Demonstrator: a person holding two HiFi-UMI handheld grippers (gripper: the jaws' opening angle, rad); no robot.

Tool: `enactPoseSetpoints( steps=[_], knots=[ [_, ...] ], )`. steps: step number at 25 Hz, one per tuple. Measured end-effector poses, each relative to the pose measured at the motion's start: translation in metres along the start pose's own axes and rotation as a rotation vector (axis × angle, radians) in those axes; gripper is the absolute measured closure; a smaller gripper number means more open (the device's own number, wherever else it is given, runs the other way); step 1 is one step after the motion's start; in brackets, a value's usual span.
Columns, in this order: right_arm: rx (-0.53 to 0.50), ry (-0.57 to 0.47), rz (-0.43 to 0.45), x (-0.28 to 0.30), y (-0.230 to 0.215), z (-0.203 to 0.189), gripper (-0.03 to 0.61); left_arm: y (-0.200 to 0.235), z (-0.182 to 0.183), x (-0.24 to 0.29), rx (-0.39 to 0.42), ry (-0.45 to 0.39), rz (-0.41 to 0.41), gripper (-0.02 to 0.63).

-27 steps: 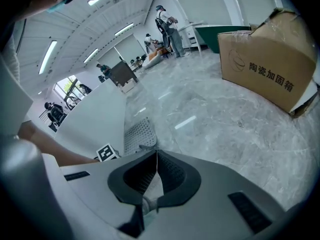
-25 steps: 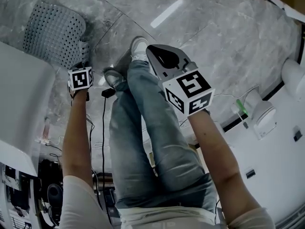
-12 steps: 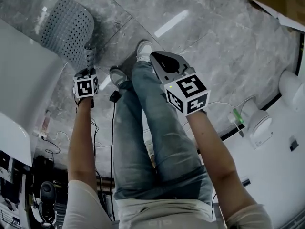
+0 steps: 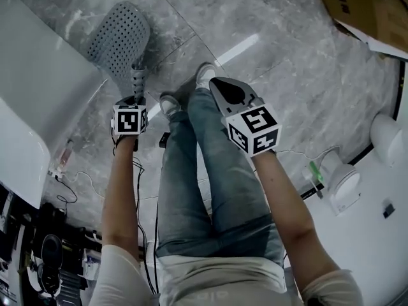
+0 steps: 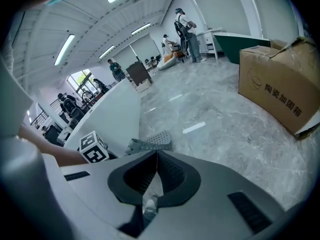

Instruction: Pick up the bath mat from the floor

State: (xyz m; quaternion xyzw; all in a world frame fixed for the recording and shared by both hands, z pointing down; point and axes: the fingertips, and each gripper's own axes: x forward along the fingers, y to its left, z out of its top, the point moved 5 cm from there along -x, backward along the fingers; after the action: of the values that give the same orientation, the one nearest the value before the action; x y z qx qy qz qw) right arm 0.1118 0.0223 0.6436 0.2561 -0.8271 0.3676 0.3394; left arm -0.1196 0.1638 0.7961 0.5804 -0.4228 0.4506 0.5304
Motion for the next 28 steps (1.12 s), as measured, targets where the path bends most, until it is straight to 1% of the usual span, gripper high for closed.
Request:
enactPoseSetpoints(
  steps=[4, 11, 15, 18, 22, 25, 28],
  knots=[
    [-0.015, -0.003, 0.002, -0.009, 0.023, 0.012, 0.552, -0.007, -0.011, -0.031, -0.007, -0.016, -0.038, 0.488],
    [-0.083, 0.006, 0.014, -0.026, 0.065, 0.034, 0.552, -0.007, -0.030, -0.090, -0.061, -0.053, -0.057, 0.488],
    [-0.110, 0.010, 0.016, -0.038, 0.087, 0.050, 0.552, -0.004, -0.032, -0.122, -0.092, -0.082, -0.059, 0.491],
    [-0.140, 0.010, 0.024, -0.049, 0.106, 0.064, 0.552, -0.002, -0.031, -0.142, -0.107, -0.119, -0.068, 0.492],
    [-0.177, 0.002, 0.028, -0.064, 0.126, 0.088, 0.552, 0.000, -0.022, -0.174, -0.134, -0.170, -0.070, 0.494],
    [-0.192, -0.013, 0.027, -0.076, 0.141, 0.103, 0.551, 0.001, -0.024, -0.198, -0.151, -0.178, -0.070, 0.494],
    [-0.210, -0.026, 0.025, -0.087, 0.156, 0.117, 0.552, 0.002, -0.025, -0.224, -0.159, -0.206, -0.067, 0.494]
  ],
)
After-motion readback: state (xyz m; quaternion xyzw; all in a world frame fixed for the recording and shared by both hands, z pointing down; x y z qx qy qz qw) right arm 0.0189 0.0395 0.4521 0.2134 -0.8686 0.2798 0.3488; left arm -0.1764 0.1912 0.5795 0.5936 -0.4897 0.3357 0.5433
